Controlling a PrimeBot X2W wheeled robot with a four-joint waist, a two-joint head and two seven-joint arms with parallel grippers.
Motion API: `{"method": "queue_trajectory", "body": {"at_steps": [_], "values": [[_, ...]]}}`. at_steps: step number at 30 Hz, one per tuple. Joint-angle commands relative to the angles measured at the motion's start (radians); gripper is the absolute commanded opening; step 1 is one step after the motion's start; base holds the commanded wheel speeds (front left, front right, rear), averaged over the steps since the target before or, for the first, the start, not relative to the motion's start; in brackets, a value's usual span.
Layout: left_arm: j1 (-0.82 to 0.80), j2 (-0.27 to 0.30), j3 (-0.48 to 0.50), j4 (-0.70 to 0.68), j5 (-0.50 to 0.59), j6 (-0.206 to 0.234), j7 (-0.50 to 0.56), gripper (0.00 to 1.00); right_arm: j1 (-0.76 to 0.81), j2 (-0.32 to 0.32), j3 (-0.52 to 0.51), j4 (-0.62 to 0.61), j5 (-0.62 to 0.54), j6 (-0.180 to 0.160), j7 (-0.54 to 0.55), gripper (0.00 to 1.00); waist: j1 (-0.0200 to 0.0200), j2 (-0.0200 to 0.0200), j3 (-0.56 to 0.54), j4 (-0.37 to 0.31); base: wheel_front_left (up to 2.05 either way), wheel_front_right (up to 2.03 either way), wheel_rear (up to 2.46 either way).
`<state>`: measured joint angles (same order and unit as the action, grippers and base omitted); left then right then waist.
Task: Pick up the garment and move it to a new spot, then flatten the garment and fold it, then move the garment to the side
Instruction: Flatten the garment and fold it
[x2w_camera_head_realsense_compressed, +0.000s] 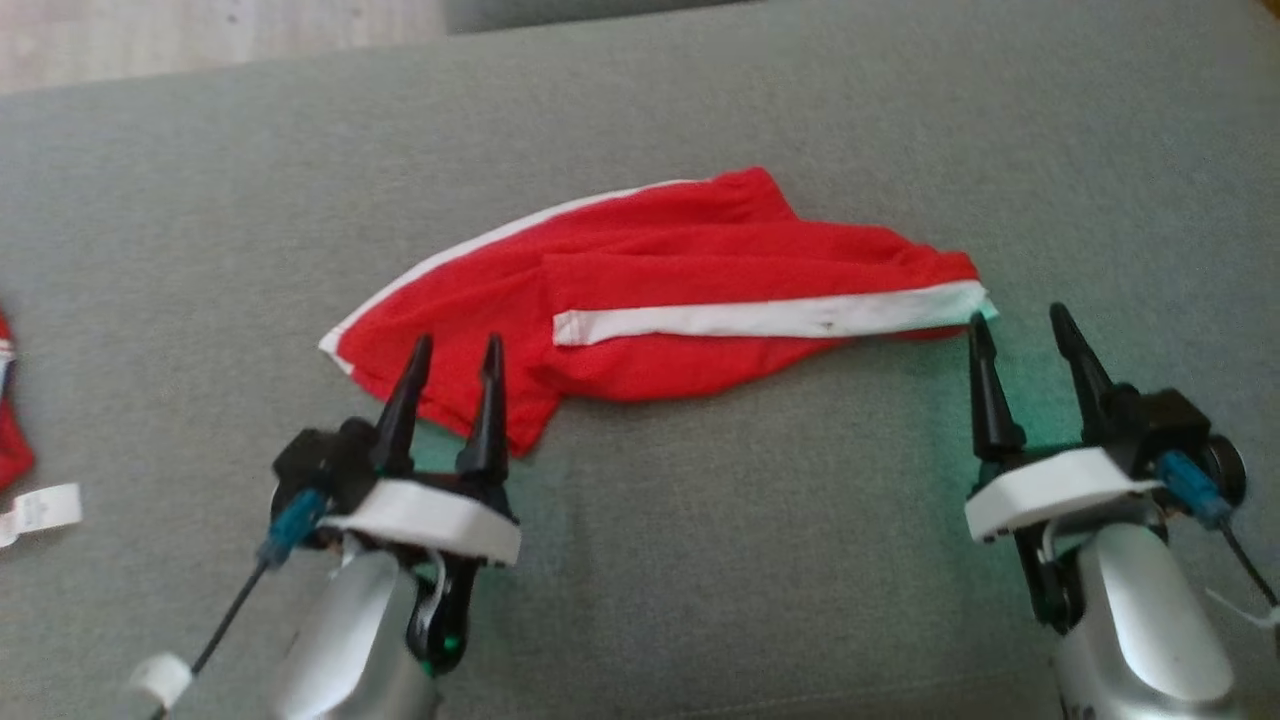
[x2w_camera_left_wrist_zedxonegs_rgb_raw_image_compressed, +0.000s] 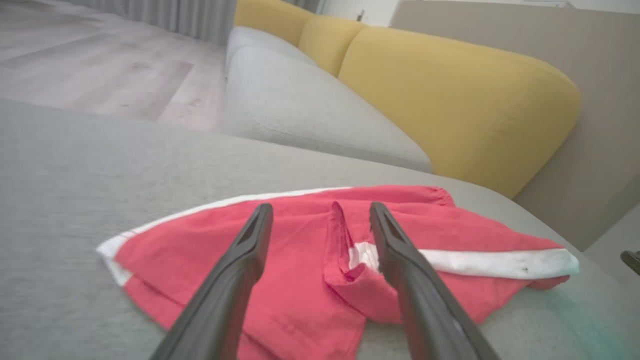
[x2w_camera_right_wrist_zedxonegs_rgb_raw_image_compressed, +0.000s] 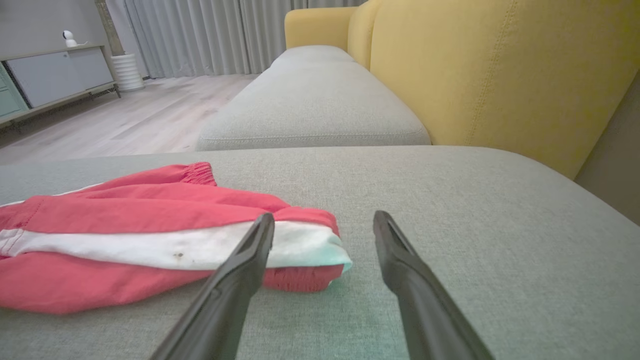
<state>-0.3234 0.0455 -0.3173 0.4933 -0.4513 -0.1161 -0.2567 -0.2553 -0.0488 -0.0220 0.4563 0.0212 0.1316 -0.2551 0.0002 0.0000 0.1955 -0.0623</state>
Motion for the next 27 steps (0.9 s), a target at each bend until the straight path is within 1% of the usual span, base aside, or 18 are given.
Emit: {"method": "queue_trajectory", "body": {"at_steps": [1, 10, 13, 20, 24, 27], "values": [[-0.052, 0.005, -0.001, 0.008, -0.035, -0.008, -0.005, 1.0, -0.036, -0.002, 0.037, -0.036, 0.012, -0.001, -0.007, 1.0, -0.0002, 0.0, 0.04, -0.039, 0.0, 0.0, 0.0], [-0.156, 0.005, -0.135, 0.133, -0.14, -0.014, -0.005, 1.0, -0.048, -0.002, 0.048, -0.036, 0.037, -0.001, -0.007, 1.0, -0.0002, 0.0, 0.09, -0.087, 0.0, 0.0, 0.0], [-0.185, 0.005, -0.156, 0.164, -0.156, -0.014, -0.005, 1.0, -0.052, -0.002, 0.051, -0.033, 0.042, -0.001, -0.007, 1.0, -0.0002, 0.0, 0.095, -0.095, 0.0, 0.0, 0.0], [-0.233, 0.005, -0.159, 0.228, -0.13, -0.012, -0.005, 1.0, -0.049, -0.002, 0.055, -0.027, 0.055, -0.001, -0.007, 1.0, -0.0002, 0.0, 0.092, -0.099, 0.0, 0.0, 0.0], [-0.254, 0.005, -0.161, 0.244, -0.092, 0.016, -0.005, 1.0, -0.043, -0.001, 0.058, -0.022, 0.067, -0.001, -0.007, 1.0, -0.0002, 0.0, 0.083, -0.094, 0.0, 0.0, 0.0], [-0.267, 0.005, -0.19, 0.272, -0.096, 0.029, -0.005, 1.0, -0.038, -0.001, 0.062, -0.013, 0.075, -0.001, -0.007, 1.0, -0.0002, 0.0, 0.074, -0.091, 0.0, 0.0, 0.0]]}}
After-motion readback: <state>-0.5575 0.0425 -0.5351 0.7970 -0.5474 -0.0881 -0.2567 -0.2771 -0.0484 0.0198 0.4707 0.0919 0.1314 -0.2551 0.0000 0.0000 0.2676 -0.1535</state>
